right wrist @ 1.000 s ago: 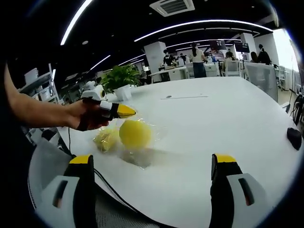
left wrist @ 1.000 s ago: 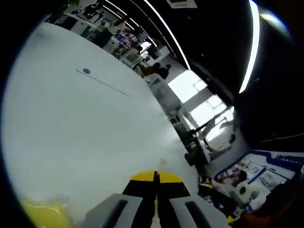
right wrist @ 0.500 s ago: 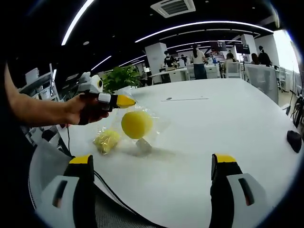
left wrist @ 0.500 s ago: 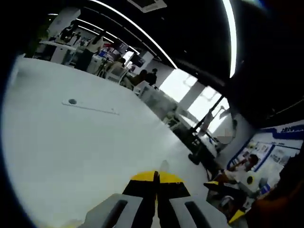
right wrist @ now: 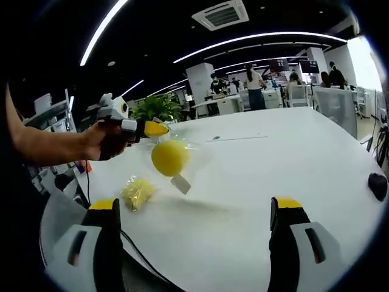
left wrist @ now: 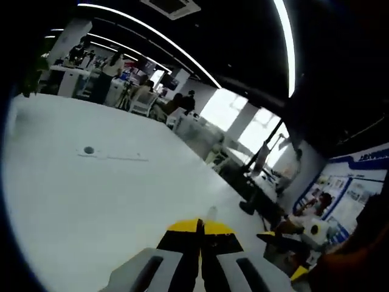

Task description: Compare the silicone blocks by pressing each to a similar depth, holding the contact briefly, and releasing to observe deformation and rebound differences across the visible hardness samples.

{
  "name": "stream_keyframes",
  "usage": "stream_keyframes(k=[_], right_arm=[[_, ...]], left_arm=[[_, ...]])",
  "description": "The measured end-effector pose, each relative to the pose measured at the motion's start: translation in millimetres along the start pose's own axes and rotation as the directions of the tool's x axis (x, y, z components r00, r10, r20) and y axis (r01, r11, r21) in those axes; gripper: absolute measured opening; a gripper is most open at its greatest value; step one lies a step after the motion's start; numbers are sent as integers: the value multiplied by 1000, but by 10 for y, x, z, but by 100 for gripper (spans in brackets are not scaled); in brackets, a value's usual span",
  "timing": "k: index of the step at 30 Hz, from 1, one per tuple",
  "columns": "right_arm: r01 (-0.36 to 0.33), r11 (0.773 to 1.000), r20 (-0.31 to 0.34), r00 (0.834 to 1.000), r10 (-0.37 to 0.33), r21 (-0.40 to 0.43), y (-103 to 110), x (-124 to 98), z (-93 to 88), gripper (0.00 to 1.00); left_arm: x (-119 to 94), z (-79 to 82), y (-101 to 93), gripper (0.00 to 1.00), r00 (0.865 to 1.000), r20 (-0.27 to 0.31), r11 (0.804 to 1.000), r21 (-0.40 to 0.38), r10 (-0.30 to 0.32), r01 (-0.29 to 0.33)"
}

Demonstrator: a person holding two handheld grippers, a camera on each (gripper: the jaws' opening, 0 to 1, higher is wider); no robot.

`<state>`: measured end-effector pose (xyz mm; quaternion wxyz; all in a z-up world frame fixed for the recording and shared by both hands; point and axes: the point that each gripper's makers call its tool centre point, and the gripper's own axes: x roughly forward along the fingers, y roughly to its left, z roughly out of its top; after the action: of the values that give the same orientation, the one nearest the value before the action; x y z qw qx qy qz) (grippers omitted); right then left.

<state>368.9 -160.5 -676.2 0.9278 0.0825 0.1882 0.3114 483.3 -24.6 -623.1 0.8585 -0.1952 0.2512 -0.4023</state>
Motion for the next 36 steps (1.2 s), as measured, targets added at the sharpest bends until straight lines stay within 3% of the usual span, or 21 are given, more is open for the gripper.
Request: stream_keyframes(k=[11,15,28,36], right_arm=[[-23,998,18,1000,24,-63,14,51,224,96],[-46,993,58,997,52,-112,67,72,384,96],[-150,975,100,981,168,-166,175,107,761,96],[-184,967,90,975,202,-179,269,150,753,96]], left_arm=[[-87,425,-324,0,994,70,995,61,-81,77],[-140,517,-440,0,989,91,993,25,-119,117],[-228,636,-707,0,974,111,980,45,-198,194],[-317,663,-864,0,962,123,970,34,-243,241]])
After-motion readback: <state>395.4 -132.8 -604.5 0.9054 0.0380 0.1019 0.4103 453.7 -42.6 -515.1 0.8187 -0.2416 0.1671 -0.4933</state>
